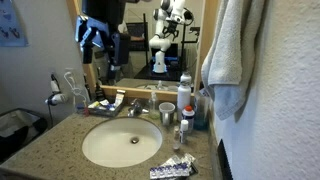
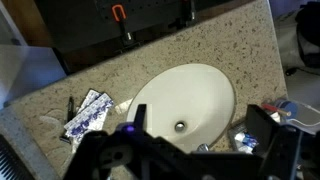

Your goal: Use the towel to wipe the left side of the counter then hang it on the wall

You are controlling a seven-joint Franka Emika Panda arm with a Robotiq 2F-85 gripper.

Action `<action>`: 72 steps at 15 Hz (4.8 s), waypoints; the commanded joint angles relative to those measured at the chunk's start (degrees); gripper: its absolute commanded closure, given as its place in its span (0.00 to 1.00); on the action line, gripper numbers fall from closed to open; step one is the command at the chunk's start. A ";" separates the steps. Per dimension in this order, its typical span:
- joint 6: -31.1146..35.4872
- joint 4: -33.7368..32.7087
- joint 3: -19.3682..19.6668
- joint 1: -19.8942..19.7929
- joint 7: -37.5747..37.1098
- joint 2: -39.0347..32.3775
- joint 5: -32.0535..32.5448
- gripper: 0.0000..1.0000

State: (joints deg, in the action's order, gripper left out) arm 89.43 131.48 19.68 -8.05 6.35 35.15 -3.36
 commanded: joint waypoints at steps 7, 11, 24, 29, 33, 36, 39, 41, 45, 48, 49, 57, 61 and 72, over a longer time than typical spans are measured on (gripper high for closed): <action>5.42 -2.87 -10.56 -2.90 -11.82 -1.77 3.04 0.00; 9.97 -6.51 -15.96 -4.34 -22.84 -2.45 7.59 0.00; 24.37 -29.56 -17.09 -13.50 -44.30 -16.62 33.35 0.00; 24.35 -38.29 -15.70 -13.77 -56.42 -24.71 48.88 0.00; 21.57 -42.43 -13.27 -12.17 -66.48 -29.54 62.04 0.00; 16.72 -44.09 -11.37 -11.05 -72.25 -32.02 69.96 0.28; 11.88 -44.91 -10.47 -9.11 -75.29 -33.69 74.16 0.50; 8.91 -45.38 -10.19 -7.79 -76.51 -34.49 75.90 0.66; 4.29 -46.06 -10.28 -5.69 -76.61 -34.58 76.83 0.97; -0.23 -46.16 -11.14 -4.02 -77.23 -33.12 77.56 1.00; -1.73 -46.35 -11.44 -3.38 -77.84 -32.57 78.26 0.97; -9.87 -47.30 -14.56 1.67 -70.71 -29.10 77.23 0.97; -8.17 -46.90 -16.03 4.10 -62.59 -27.67 68.95 0.97; -6.63 -45.42 -22.10 10.11 -51.14 -30.46 43.76 0.97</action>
State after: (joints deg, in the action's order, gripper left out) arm 81.48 84.67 -0.80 0.70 -47.05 5.25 45.46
